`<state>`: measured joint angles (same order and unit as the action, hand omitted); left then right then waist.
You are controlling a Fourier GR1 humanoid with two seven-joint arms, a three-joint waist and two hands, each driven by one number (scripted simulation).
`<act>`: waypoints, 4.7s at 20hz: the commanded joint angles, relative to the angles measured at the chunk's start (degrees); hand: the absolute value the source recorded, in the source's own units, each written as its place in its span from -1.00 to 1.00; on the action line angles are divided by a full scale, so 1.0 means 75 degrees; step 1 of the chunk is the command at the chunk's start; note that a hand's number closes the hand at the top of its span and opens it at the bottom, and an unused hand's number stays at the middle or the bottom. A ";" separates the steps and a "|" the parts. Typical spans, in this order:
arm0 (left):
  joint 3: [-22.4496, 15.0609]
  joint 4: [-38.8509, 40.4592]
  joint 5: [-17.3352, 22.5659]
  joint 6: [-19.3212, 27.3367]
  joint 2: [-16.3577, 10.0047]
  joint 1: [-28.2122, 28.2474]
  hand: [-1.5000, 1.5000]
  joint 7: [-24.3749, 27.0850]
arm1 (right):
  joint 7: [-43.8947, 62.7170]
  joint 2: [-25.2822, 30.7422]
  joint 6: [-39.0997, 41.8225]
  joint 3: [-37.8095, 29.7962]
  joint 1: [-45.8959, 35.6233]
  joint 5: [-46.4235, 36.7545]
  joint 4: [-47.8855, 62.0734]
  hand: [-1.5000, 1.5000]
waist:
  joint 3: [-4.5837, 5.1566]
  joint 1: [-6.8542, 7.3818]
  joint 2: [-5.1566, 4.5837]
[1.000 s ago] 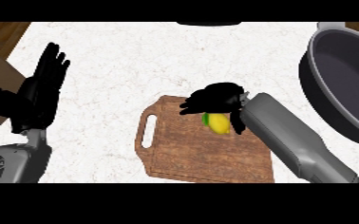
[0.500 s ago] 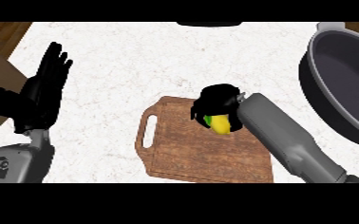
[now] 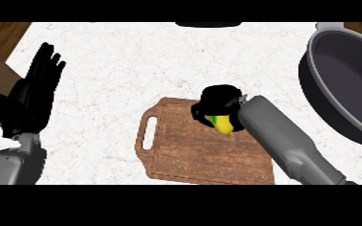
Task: Pick the lemon from the cutting board and place it in the pot
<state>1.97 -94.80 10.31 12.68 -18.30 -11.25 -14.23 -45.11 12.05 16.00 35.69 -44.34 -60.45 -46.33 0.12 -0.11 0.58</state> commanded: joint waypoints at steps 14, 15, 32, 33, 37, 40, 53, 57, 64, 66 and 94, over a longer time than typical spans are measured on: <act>0.0672 0.0147 -0.0012 0.0176 -0.0161 0.0971 0.00 0.0389 | 0.5305 -0.0477 -0.1796 -0.3599 0.3214 0.2053 -0.3791 1.00 | 0.0019 -0.1126 0.0298; 0.0614 0.0008 0.0024 0.0136 -0.0168 0.0938 0.00 0.0273 | 0.5509 -0.0491 -0.1779 -0.3909 0.3130 0.2295 -0.4231 1.00 | 0.0012 -0.1104 0.0316; 0.0024 0.0398 -0.0276 -0.0059 0.0347 0.0092 0.00 0.0490 | 0.8845 0.0892 -0.0311 -0.7489 0.4747 0.4645 -1.0183 1.00 | -0.0016 -0.0106 -0.0068; 0.0359 0.0620 0.0071 -0.0578 0.0116 0.0190 0.00 0.0728 | 0.8510 0.0786 -0.0695 -0.7498 0.4863 0.4359 -0.9729 1.00 | -0.0016 -0.0043 -0.0077; 0.0316 0.0581 -0.0215 -0.0315 0.0287 -0.0297 0.00 0.0351 | 0.7952 0.0693 -0.0817 -0.7723 0.5156 0.4558 -0.9165 1.00 | -0.0019 -0.0029 -0.0077; 0.0021 -0.0027 -0.0387 -0.0283 0.0510 0.0320 0.00 0.0354 | 0.8052 0.1573 -0.0753 -0.8128 0.3796 0.4543 -0.7586 1.00 | -0.0017 0.0051 -0.0081; 0.0323 0.0608 -0.0265 -0.0559 0.0426 -0.0050 0.00 0.0702 | 0.5226 0.2299 -0.3943 -0.7837 0.2913 0.1638 -0.2668 1.00 | -0.0022 0.0191 -0.0138; 0.0244 0.0149 -0.0437 -0.0289 0.0371 -0.0491 0.00 -0.0259 | 0.4355 0.2506 -0.4336 -0.7983 0.2279 0.1821 -0.0711 1.00 | -0.0027 0.0159 -0.0119; -0.0091 -0.0028 -0.0639 -0.0157 0.0791 -0.0143 0.00 0.0089 | 0.3567 0.2768 -0.3301 -0.8662 0.1482 0.2885 0.1646 -1.00 | -0.0046 0.0306 -0.0167; 0.0230 0.0221 -0.0428 -0.0415 0.0458 -0.0459 0.00 -0.0031 | 0.3408 0.2874 -0.2620 -0.8630 0.1050 0.3086 0.1973 -1.00 | -0.0041 0.0282 -0.0173; 0.0502 0.0487 -0.0467 -0.0594 0.0576 -0.0361 0.00 0.0256 | 0.0905 0.5885 0.1386 -1.1078 0.1777 0.6179 0.4577 -1.00 | -0.0054 0.0181 -0.0188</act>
<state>4.14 -94.56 5.93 9.44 -13.32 -12.19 -13.67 -37.35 53.68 23.94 -47.30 -31.92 -14.52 -13.45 -0.26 1.20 -0.66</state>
